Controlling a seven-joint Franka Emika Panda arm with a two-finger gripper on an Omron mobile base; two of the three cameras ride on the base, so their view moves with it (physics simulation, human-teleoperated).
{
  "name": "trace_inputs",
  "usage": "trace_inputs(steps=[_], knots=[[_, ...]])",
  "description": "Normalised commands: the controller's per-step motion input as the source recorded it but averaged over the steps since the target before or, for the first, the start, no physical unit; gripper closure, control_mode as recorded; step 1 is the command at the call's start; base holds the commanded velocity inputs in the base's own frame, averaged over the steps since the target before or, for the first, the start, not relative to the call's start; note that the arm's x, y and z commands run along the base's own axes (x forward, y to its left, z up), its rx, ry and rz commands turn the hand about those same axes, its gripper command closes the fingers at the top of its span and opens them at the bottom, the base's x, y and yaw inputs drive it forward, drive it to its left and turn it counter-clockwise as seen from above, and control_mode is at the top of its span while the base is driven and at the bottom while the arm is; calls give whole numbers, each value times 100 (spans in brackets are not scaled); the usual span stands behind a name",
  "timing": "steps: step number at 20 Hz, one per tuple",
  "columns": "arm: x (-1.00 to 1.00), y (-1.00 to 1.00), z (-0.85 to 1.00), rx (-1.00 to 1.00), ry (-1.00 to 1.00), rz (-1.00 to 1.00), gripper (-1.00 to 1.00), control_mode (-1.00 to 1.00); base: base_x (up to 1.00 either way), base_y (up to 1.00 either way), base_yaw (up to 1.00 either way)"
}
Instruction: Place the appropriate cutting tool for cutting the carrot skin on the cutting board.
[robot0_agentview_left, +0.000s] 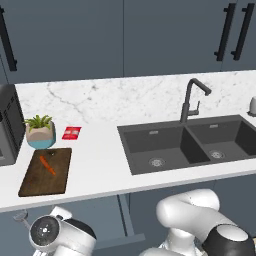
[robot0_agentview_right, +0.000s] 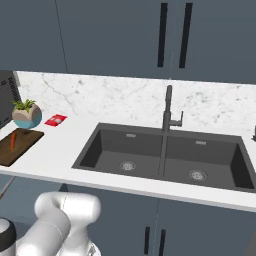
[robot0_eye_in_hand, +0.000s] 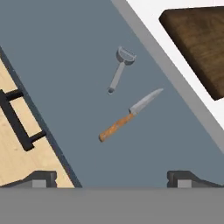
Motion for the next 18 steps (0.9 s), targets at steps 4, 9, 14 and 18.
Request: trace_inputs(steps=[4,9,14,18], knots=[[34,-24,-33,2,-9,-3,-100,-100,0,0,0],[10,-4,-10,3,0,-2,-100,-100,0,0,0],[9,3,-21,11,-10,-10,-100,-100,0,0,0],[29,15,-13,13,-12,-18,-100,-100,0,0,0]])
